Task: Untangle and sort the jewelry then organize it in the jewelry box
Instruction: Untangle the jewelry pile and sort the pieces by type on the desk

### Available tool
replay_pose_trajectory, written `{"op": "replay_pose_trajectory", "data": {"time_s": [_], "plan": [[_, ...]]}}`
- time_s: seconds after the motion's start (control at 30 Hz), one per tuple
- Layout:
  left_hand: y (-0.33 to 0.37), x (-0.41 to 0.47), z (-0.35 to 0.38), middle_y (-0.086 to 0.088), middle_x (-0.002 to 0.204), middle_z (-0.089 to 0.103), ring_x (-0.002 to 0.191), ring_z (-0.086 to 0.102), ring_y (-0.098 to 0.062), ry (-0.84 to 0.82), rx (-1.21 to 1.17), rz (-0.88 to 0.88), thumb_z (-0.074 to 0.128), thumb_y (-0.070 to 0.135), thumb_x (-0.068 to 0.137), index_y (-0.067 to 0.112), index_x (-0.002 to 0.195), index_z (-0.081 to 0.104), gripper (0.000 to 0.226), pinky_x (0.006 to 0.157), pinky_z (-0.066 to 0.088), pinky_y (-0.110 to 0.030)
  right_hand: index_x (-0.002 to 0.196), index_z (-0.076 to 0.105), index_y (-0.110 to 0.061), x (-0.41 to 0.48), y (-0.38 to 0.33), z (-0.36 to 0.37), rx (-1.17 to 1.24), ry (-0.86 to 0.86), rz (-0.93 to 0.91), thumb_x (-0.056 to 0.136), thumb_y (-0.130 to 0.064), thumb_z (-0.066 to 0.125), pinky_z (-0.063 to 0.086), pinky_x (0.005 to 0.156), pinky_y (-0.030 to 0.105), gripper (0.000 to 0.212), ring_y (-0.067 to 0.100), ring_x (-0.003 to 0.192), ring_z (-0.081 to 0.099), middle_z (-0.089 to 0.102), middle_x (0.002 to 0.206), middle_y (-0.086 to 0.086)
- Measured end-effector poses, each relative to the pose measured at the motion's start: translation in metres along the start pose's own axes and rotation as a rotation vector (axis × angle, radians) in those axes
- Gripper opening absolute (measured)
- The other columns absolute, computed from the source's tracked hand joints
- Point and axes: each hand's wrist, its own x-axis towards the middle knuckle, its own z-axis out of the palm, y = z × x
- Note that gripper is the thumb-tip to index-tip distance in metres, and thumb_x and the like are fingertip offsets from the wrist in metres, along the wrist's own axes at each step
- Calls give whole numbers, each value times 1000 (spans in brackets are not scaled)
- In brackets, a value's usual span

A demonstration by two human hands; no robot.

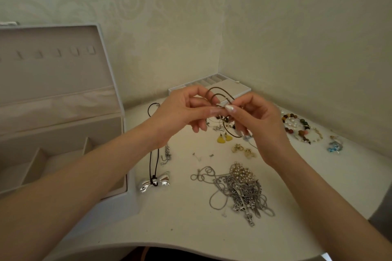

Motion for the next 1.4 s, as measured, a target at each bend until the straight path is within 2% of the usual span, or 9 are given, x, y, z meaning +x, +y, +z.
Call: {"op": "replay_pose_trajectory", "data": {"time_s": [0.1,0.27,0.5,0.63,0.77,0.97,1.13,1.3,1.4], "plan": [[0,1,-3,-1,82,74,54,56,-7,36,5,36,68,17,77,16,91,60,17,54,42,-17,79,60,-9,2,0,-3,82,13,31,80,-18,66,37,45,24,11,14,46,46,59,58,2],[0,4,-4,5,70,72,76,66,-4,65,-31,77,61,28,74,17,89,58,18,87,43,-23,79,54,-7,4,-5,-3,281,-3,96,76,-16,61,43,47,21,12,12,57,55,68,90,7],[4,4,-6,-2,82,69,75,65,-12,10,-212,83,58,20,78,10,89,57,15,63,51,-20,82,55,-9,8,-7,1,415,-63,121,75,-5,59,50,54,20,9,10,55,58,68,74,7],[3,6,-6,3,79,62,65,54,-6,88,-132,3,63,33,71,12,87,57,27,62,44,-21,90,59,-8,16,-18,6,406,-71,92,76,-6,58,52,58,20,14,10,60,61,71,78,4],[3,4,-6,6,77,63,69,55,-7,0,-103,-54,57,41,76,7,95,61,40,64,43,-20,95,61,-8,24,-30,15,352,-68,56,84,3,55,52,57,20,17,9,63,64,72,84,3],[4,6,-13,1,82,61,77,53,-11,160,-185,57,57,19,88,8,97,64,17,69,41,-23,101,65,-9,29,-33,33,275,-38,46,87,6,56,51,55,24,23,13,63,63,72,90,3],[7,6,-17,7,79,67,74,57,-5,256,-200,134,57,24,85,14,96,69,20,65,45,-15,104,65,-10,29,-27,37,294,-14,82,83,4,60,52,55,23,26,13,62,62,66,78,-1],[12,7,-22,6,80,70,75,60,-4,371,-117,238,60,10,86,18,91,71,15,64,45,-13,98,67,-12,23,-20,33,262,-20,119,69,-12,65,54,65,25,29,13,65,63,65,68,0],[15,6,-22,3,76,69,75,62,-9,387,-190,240,67,18,76,16,84,67,9,66,48,-17,93,69,-18,21,-20,32,215,-51,112,67,-15,67,51,74,24,27,11,71,64,65,68,-5]]}}
